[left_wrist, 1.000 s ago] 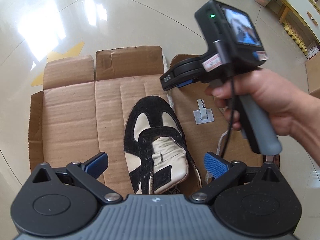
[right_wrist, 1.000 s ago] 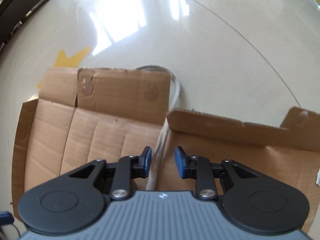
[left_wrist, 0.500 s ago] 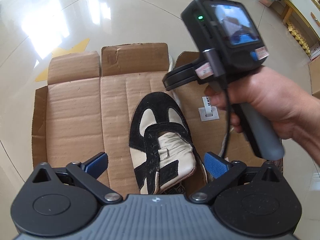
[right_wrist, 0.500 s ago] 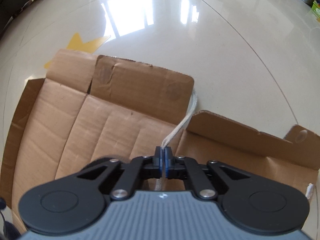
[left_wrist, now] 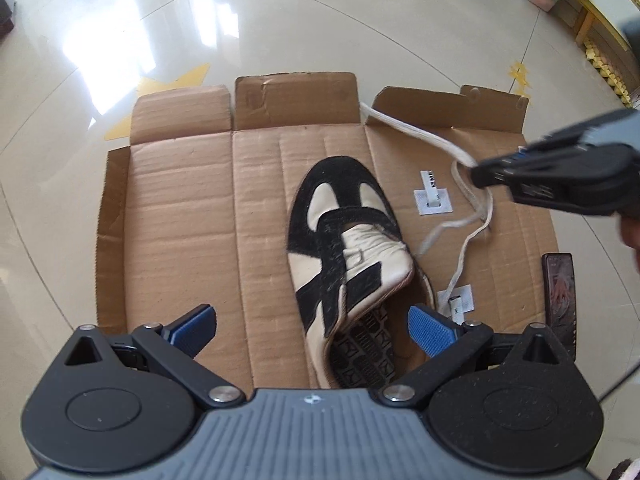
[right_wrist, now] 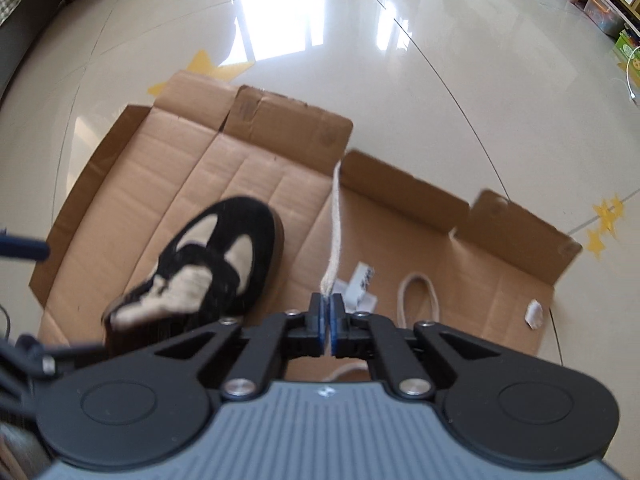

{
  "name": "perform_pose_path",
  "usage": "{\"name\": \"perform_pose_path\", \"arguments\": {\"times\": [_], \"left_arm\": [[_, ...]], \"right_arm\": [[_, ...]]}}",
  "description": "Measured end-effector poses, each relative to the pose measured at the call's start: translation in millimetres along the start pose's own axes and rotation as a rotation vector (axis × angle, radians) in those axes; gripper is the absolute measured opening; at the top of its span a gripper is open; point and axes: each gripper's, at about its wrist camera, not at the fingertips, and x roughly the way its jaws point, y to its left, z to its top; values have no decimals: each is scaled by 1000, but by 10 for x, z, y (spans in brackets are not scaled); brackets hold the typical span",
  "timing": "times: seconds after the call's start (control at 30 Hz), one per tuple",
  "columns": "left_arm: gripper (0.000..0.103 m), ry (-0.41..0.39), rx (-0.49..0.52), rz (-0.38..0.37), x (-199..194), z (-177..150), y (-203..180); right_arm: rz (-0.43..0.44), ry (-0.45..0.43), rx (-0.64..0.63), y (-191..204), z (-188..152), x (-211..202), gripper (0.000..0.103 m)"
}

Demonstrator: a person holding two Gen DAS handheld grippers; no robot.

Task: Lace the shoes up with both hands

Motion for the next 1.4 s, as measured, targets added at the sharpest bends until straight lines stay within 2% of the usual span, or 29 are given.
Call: {"name": "perform_pose_path", "arguments": {"times": [0.23,0.37,0.47,0.5,0.57,0.67,0.73,0.8,0.83,0.87,0.9,1.0,1.07,1.13,1.2,1.27,1.33,1.4], "left_arm": [[102,25,27,6,123,-40,-83],[102,34,62,25,211,-73,-142],[102,49,69,38,304,-92,-133],[102,55,69,41,336,-99,-121],[102,61,70,49,385,-114,-89],[102,66,62,64,468,-142,-17],[99,72,47,64,531,-161,40],[88,80,31,60,590,-179,94],[80,81,21,54,609,-186,118],[68,84,10,40,636,-198,149],[67,87,-1,26,664,-210,180],[59,88,-29,-18,710,-228,238],[53,86,-32,-46,719,-222,248],[43,82,-29,-73,718,-208,249],[26,77,-28,-94,707,-188,244],[16,56,-21,-92,696,-155,248],[14,39,-20,-76,684,-128,274],[13,25,-20,-67,672,-106,304]], "right_arm": [[-15,69,-32,-29,-373,-131,2],[-47,140,-26,-119,-603,-12,3],[-71,193,2,-185,-711,148,10],[-71,192,23,-202,-720,181,19],[-46,171,53,-199,-702,202,29],[7,129,84,-132,-604,198,31],[94,97,124,-34,-484,198,31],[155,77,138,62,-397,192,33],[192,68,139,134,-349,187,34],[219,65,137,187,-322,182,35],[240,62,133,242,-297,180,35],[250,58,118,368,-247,193,35],[268,65,161,348,-227,213,35],[278,56,202,283,-208,190,35],[274,47,218,246,-196,166,35],[266,14,236,228,-163,97,35],[287,-26,230,256,-98,46,31],[318,-54,185,353,4,44,15]]}}
